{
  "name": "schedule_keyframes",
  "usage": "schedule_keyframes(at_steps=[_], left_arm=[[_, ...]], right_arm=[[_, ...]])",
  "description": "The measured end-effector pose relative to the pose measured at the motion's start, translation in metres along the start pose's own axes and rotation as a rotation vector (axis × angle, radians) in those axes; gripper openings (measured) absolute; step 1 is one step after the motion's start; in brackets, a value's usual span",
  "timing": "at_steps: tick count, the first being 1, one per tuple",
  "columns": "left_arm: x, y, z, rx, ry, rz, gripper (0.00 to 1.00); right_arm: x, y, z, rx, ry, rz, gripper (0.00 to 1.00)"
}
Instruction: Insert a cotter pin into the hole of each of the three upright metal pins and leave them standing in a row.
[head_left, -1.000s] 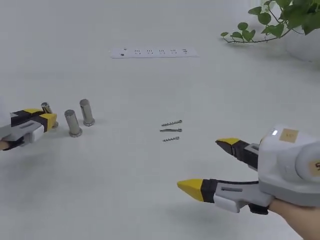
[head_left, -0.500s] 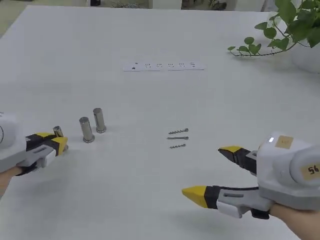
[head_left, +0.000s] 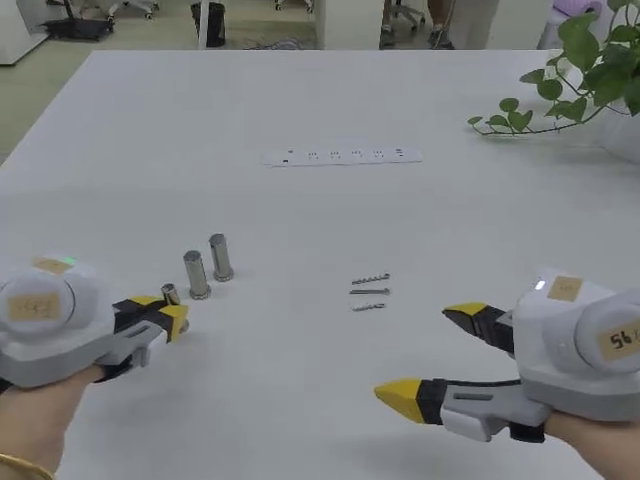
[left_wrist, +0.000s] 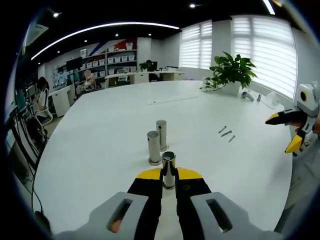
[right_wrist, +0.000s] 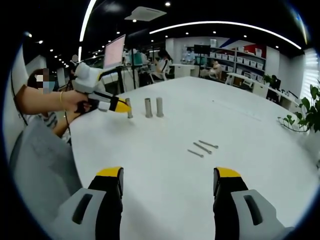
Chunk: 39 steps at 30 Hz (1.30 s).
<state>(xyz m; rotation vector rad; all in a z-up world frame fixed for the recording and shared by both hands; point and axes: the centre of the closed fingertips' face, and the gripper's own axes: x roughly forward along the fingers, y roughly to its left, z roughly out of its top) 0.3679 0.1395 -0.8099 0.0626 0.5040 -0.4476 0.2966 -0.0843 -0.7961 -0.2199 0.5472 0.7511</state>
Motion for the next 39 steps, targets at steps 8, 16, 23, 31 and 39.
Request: schedule_keyframes(at_steps=[8, 16, 23, 31, 39], left_arm=[[0.006, -0.016, -0.001, -0.02, 0.007, 0.029, 0.07], [0.016, -0.031, 0.0, -0.044, 0.003, 0.056, 0.07], [0.024, -0.036, -0.004, -0.038, 0.01, 0.059, 0.07], [0.026, -0.039, -0.007, -0.028, 0.014, 0.063, 0.07], [0.028, -0.045, -0.015, -0.01, 0.031, 0.052, 0.07]], right_arm=[[-0.006, 0.003, 0.006, 0.001, -0.035, 0.011, 0.74], [-0.009, 0.002, 0.006, 0.001, -0.041, 0.007, 0.73], [-0.012, 0.0, 0.005, 0.012, -0.044, 0.001, 0.73], [-0.013, 0.0, 0.003, 0.018, -0.043, -0.003, 0.72], [-0.013, 0.001, 0.001, 0.018, -0.041, -0.002, 0.72]])
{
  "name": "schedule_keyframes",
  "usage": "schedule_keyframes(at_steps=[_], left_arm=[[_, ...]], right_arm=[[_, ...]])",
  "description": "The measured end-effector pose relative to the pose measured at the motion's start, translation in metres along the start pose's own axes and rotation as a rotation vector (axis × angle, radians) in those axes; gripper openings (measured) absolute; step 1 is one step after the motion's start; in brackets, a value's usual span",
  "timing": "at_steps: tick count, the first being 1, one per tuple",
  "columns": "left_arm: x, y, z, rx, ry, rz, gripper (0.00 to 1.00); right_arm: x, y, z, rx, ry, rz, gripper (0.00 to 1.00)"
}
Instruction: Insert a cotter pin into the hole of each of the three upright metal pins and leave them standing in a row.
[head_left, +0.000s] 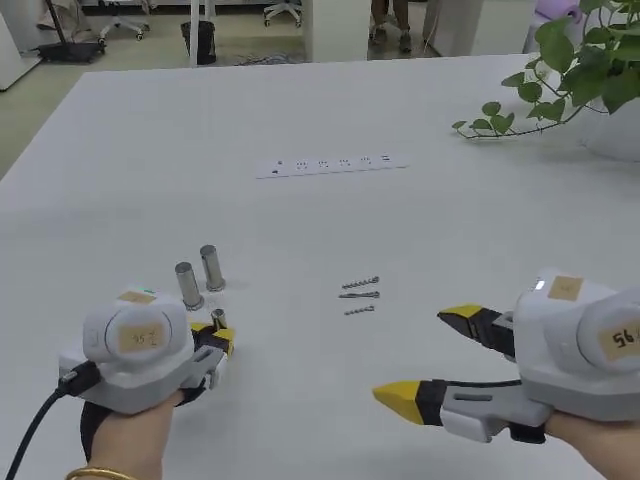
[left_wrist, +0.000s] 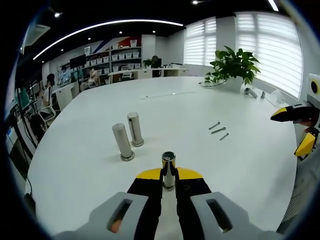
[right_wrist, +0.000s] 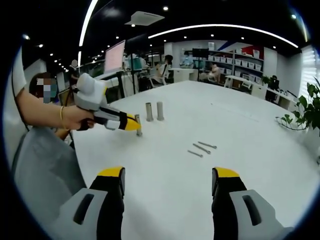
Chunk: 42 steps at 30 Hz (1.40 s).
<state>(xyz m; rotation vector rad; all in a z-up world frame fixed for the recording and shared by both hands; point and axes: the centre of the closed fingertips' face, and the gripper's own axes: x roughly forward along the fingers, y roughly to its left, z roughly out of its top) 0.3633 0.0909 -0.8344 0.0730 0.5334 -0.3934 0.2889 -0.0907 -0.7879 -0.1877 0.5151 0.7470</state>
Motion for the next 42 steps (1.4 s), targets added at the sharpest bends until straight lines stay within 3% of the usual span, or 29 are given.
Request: schedule_keyframes(at_steps=[19, 28, 34, 42], left_arm=[[0.001, -0.003, 0.003, 0.021, -0.007, 0.003, 0.08], [0.0, -0.005, 0.005, 0.035, 0.006, -0.011, 0.21], [-0.005, -0.008, 0.006, 0.052, 0.012, -0.032, 0.32], [-0.012, -0.008, 0.009, 0.088, 0.001, -0.044, 0.4]], right_arm=[[0.001, -0.001, -0.004, 0.013, 0.008, 0.002, 0.72], [0.004, -0.007, -0.001, 0.008, 0.018, -0.003, 0.68], [0.007, -0.014, 0.003, 0.009, 0.025, 0.014, 0.6], [0.02, -0.028, -0.001, -0.006, 0.092, 0.049, 0.47]])
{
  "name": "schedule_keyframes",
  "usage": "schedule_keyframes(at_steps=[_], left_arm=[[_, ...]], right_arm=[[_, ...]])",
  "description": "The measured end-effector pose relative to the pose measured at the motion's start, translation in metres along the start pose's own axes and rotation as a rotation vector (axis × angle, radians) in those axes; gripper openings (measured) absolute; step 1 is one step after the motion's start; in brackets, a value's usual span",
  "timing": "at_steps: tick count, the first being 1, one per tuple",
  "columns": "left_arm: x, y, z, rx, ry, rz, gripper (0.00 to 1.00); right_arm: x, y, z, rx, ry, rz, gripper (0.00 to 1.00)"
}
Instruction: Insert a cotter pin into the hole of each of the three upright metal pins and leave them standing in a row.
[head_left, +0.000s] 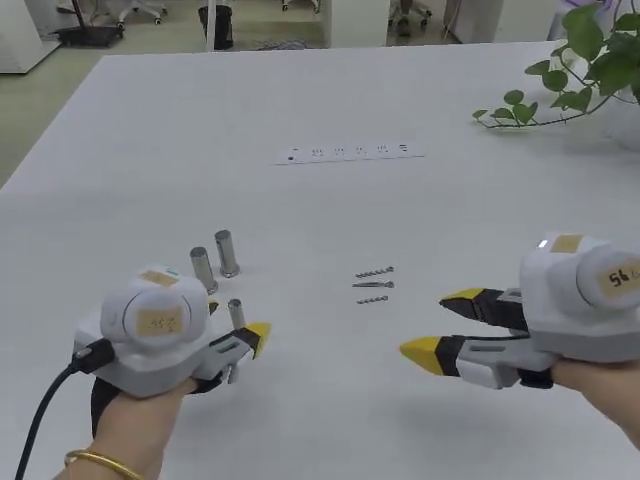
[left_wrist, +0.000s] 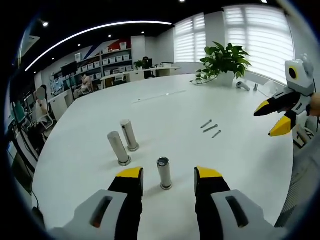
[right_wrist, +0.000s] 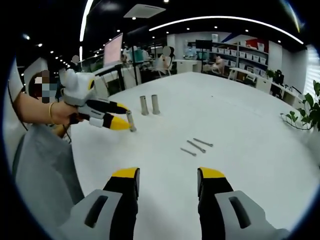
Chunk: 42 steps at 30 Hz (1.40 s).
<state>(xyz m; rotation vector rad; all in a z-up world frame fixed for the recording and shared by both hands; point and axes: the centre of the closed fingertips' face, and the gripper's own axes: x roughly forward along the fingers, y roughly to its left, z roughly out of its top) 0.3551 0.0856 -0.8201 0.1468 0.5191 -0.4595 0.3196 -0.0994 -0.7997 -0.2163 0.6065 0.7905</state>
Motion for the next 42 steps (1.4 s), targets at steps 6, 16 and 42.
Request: schedule_keyframes(at_steps=[6, 16, 42], left_arm=[[-0.005, -0.005, 0.004, 0.006, -0.022, -0.041, 0.5], [-0.012, -0.016, 0.011, -0.01, -0.06, -0.124, 0.68], [-0.028, -0.035, 0.016, 0.008, -0.098, -0.258, 0.98]], right_arm=[[0.012, -0.004, -0.002, -0.043, 0.05, 0.031, 0.41], [0.036, -0.015, 0.002, -0.058, 0.085, 0.077, 0.31], [0.086, -0.032, -0.001, -0.079, 0.18, 0.179, 0.22]])
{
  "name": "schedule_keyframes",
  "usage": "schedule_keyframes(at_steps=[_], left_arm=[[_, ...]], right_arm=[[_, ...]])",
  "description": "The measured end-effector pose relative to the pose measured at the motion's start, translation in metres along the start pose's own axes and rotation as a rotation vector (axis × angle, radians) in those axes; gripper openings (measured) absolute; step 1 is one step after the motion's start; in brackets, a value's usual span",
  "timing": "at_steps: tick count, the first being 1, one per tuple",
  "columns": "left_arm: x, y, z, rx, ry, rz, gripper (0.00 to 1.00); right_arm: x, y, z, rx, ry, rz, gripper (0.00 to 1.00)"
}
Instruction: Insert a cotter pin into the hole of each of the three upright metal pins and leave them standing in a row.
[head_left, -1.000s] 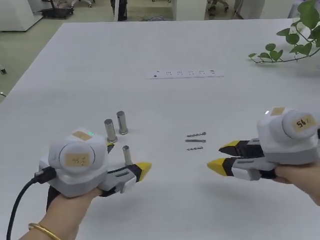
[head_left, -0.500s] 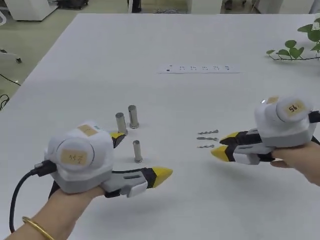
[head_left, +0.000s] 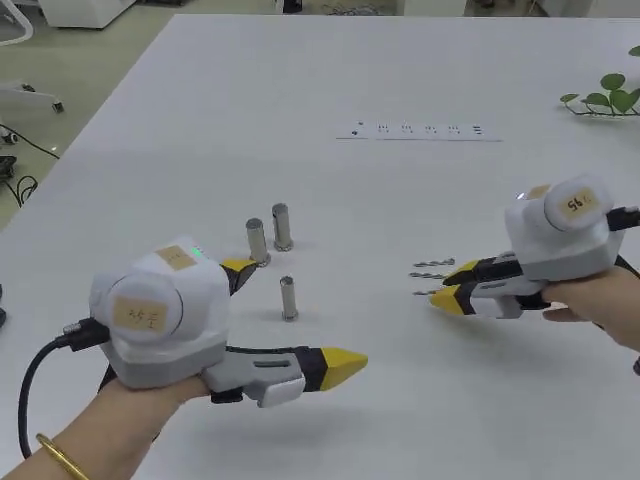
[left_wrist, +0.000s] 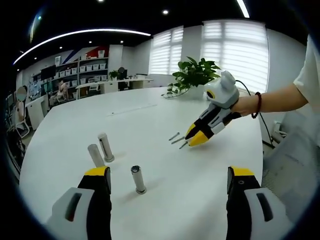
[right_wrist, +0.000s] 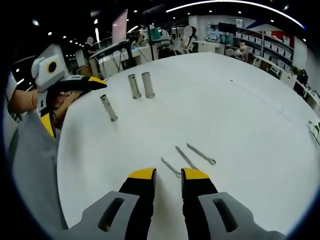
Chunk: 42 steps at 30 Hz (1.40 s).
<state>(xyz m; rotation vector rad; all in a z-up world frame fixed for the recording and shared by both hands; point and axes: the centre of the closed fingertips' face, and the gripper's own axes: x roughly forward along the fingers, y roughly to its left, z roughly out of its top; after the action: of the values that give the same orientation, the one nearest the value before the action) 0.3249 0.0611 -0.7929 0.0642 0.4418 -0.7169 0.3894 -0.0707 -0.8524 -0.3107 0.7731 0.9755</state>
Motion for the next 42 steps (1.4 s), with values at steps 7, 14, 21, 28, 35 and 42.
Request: schedule_keyframes(at_steps=[7, 14, 21, 28, 35, 42], left_arm=[[-0.004, 0.003, 0.001, 0.0, -0.009, 0.012, 0.99], [-0.011, 0.004, 0.002, -0.004, -0.013, 0.026, 0.99], [-0.015, 0.005, -0.002, 0.001, 0.001, 0.03, 0.95], [-0.019, 0.006, -0.004, 0.003, 0.013, 0.025, 0.92], [-0.022, 0.007, -0.006, 0.0, 0.024, 0.034, 0.91], [-0.025, 0.01, -0.006, -0.009, 0.023, 0.047, 0.89]], right_arm=[[0.004, -0.001, -0.002, -0.057, 0.054, 0.016, 0.2], [0.004, -0.006, -0.004, -0.148, 0.115, 0.014, 0.17], [0.004, -0.005, -0.005, -0.224, 0.178, 0.019, 0.13], [0.006, -0.001, -0.006, -0.292, 0.255, 0.047, 0.09], [0.006, -0.001, -0.009, -0.365, 0.317, 0.065, 0.05], [0.006, -0.001, -0.01, -0.389, 0.327, 0.047, 0.02]])
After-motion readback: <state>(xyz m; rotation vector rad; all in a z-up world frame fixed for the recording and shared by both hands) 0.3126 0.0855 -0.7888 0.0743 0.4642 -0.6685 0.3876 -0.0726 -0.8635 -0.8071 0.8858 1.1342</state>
